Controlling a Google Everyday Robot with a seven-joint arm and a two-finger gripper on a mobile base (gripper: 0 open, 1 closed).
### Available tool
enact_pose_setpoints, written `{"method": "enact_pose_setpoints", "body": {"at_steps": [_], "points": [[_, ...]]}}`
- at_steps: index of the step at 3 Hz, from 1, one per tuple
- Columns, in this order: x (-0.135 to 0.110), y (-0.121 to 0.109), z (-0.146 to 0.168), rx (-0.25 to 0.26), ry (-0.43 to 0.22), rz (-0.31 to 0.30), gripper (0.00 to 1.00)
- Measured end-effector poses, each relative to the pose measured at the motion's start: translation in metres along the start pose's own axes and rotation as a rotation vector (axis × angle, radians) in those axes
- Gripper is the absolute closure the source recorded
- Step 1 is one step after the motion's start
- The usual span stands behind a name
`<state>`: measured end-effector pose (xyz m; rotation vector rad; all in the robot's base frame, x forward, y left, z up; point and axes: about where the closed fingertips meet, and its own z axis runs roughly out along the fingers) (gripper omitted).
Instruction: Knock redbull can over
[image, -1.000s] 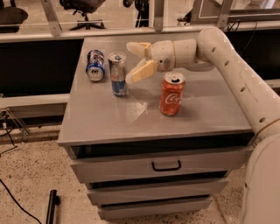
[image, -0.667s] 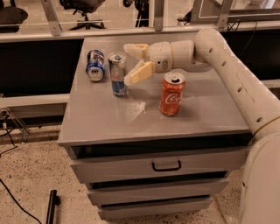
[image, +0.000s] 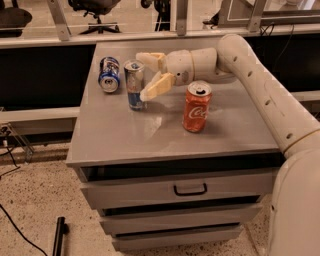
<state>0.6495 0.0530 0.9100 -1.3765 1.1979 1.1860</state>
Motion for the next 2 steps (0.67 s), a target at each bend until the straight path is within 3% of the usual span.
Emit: {"method": "enact_pose_setpoints", "body": {"at_steps": [2], "points": [[-0.0029,0.0064,0.0076,-0.025,0.012,-0.027,0.0]]}}
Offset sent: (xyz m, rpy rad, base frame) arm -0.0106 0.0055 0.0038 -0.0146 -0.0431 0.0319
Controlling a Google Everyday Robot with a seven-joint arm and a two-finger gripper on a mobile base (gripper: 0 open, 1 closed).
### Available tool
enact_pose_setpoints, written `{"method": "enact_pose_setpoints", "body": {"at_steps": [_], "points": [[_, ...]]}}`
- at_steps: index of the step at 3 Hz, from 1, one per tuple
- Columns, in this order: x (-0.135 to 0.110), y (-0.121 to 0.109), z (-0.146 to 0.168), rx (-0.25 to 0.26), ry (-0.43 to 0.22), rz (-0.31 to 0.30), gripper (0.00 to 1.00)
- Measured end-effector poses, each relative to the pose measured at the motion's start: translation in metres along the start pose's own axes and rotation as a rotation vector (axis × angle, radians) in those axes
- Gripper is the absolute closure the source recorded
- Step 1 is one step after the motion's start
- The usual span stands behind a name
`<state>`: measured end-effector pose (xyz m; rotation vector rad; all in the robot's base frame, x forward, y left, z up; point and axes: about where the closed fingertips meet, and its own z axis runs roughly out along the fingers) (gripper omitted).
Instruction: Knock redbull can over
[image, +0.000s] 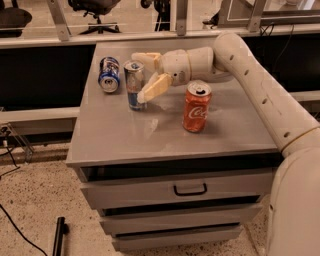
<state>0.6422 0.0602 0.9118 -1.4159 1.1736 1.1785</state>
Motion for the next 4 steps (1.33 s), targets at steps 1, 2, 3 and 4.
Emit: {"method": "enact_pose_setpoints", "body": {"at_steps": [1,2,3,4], "points": [[-0.001,0.003,0.004,-0.015,0.0,-0.009,0.14],[0.004,0.002,0.003,-0.021,0.001,0.005,0.33],[0.008,0.001,0.001,-0.027,-0.011,0.027,0.56],[0.01,0.0,-0.001,-0.033,-0.025,0.042,0.79]]}}
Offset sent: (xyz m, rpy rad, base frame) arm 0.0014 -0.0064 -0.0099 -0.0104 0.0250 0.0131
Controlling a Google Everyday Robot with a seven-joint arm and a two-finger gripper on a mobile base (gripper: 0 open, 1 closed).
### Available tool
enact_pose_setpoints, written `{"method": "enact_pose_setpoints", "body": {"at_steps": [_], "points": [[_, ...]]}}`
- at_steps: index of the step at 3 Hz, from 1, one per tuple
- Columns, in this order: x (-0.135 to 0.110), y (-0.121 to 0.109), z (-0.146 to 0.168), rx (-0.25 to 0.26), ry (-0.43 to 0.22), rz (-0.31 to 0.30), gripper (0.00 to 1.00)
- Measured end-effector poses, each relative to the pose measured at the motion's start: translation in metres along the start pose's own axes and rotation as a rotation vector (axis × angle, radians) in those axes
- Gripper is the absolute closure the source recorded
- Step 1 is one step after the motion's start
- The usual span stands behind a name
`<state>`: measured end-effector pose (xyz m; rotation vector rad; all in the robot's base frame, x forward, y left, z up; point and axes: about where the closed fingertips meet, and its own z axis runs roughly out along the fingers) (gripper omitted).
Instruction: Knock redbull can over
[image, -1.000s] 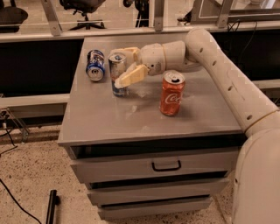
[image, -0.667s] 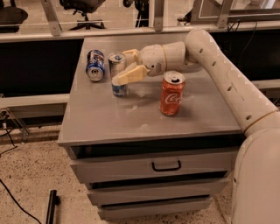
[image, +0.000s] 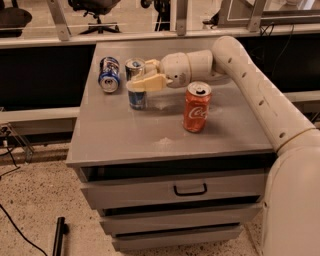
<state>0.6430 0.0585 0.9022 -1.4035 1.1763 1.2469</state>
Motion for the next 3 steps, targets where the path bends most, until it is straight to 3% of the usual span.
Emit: {"method": "enact_pose_setpoints", "body": {"at_steps": [1,2,3], "points": [[-0.006,-0.006,-0.008,0.019,0.007,0.009,0.99],[-0.017,-0.02,-0.026,0.065,0.08,0.017,1.0],[-0.044,-0.035,-0.053,0.135,0.198,-0.022,1.0]]}}
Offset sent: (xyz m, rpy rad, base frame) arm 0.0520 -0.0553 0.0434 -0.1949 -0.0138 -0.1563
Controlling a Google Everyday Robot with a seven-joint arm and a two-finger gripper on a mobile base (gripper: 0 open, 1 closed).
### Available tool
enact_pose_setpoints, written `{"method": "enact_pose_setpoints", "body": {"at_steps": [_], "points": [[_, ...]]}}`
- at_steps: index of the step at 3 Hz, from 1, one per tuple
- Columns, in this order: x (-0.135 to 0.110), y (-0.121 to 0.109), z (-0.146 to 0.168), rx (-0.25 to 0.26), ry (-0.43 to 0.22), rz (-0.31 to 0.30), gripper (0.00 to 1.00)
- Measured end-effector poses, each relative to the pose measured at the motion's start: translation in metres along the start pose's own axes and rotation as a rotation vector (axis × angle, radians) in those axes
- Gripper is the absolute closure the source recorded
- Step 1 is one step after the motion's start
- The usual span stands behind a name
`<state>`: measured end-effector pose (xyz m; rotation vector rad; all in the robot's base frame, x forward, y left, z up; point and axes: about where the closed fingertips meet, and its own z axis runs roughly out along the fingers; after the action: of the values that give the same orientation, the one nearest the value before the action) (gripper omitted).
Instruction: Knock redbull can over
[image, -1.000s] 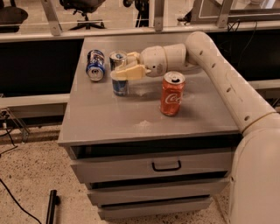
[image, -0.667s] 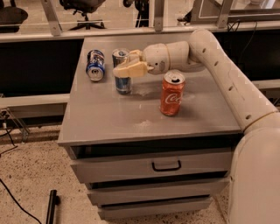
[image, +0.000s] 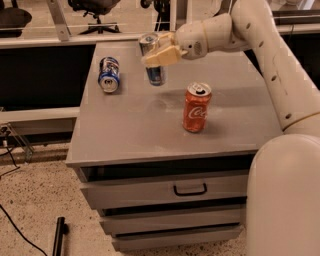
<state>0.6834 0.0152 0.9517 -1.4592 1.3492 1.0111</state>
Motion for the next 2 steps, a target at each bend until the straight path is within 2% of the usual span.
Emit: {"method": "enact_pose_setpoints", "body": {"at_steps": [1,2], "points": [[-0.012,-0.015,-0.035,0.091,0.151,-0.046,1.0],[-0.013,-0.021,-0.069,0.174,0.351,-0.102,0.99]]}}
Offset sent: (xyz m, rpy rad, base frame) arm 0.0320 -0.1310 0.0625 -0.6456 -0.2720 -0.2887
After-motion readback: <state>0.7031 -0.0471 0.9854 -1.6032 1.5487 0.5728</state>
